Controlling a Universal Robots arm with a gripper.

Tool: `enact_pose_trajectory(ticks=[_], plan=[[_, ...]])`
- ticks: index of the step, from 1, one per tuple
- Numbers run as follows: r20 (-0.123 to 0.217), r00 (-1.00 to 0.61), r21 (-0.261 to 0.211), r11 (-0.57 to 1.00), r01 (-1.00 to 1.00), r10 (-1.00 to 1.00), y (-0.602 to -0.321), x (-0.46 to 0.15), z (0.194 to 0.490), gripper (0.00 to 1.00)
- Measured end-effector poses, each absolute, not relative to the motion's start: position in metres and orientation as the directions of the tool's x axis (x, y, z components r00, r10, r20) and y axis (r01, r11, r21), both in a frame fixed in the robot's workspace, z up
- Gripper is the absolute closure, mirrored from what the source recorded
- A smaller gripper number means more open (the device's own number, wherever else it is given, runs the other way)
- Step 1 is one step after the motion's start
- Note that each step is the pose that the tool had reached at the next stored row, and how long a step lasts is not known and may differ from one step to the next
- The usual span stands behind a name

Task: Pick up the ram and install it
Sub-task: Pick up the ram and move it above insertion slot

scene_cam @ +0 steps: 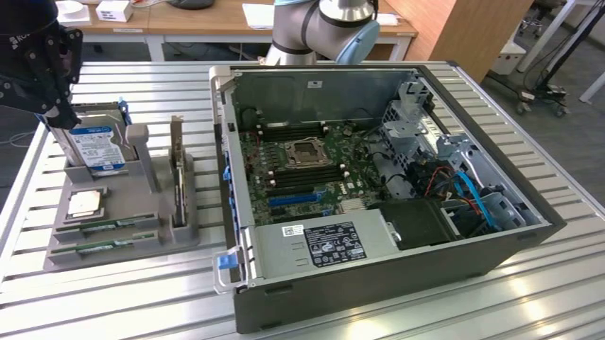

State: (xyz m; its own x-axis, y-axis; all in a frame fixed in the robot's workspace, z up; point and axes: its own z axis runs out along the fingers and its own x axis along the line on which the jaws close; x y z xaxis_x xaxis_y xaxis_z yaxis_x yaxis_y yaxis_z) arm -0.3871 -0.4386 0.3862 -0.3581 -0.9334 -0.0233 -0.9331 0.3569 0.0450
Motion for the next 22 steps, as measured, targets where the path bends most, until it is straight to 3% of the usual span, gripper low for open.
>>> enact_pose_trajectory(ticks=[11, 22], plan=[[-0.023, -0.214, 0.045, 0.213, -0.976, -0.977, -0.4386, -0.3871, 0.3856, 0.9], [-0.023, -0.177, 0.045, 0.176, -0.983, -0.984, -0.4386, -0.3871, 0.3855, 0.9]])
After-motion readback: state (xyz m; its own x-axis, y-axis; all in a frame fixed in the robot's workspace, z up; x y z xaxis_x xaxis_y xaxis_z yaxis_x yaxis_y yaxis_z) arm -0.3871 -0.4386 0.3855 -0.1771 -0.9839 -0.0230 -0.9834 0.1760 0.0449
